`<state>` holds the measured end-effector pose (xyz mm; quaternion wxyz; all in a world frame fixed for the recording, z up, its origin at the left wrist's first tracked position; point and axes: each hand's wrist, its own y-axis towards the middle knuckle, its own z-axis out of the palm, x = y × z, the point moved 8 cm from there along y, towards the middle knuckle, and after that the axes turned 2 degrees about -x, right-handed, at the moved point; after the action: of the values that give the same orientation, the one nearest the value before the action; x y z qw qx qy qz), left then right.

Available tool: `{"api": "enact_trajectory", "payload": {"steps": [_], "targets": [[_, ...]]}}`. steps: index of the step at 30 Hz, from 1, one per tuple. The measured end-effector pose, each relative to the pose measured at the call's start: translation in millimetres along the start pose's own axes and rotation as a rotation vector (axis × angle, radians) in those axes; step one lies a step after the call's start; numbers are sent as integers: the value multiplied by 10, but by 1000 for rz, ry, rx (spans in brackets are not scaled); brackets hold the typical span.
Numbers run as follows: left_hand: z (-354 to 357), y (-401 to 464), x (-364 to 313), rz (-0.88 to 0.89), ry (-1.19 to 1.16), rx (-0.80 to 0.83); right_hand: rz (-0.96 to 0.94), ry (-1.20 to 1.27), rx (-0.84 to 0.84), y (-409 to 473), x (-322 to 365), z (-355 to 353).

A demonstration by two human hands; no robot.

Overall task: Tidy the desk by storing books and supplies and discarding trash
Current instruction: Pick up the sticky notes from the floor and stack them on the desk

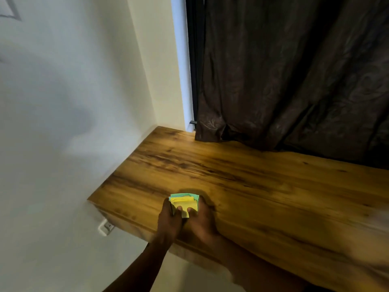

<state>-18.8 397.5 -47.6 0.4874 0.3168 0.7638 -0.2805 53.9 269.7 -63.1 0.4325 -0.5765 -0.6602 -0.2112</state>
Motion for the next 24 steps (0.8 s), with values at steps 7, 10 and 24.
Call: {"api": "enact_trajectory", "payload": {"steps": [7, 10, 24], "targets": [[146, 309, -156, 129, 12, 112, 12, -29, -152, 134, 125, -93], [100, 367, -194, 157, 9, 133, 28, -28, -184, 135, 163, -51], [56, 556, 19, 299, 94, 321, 194, -45, -418, -78, 44, 116]]}}
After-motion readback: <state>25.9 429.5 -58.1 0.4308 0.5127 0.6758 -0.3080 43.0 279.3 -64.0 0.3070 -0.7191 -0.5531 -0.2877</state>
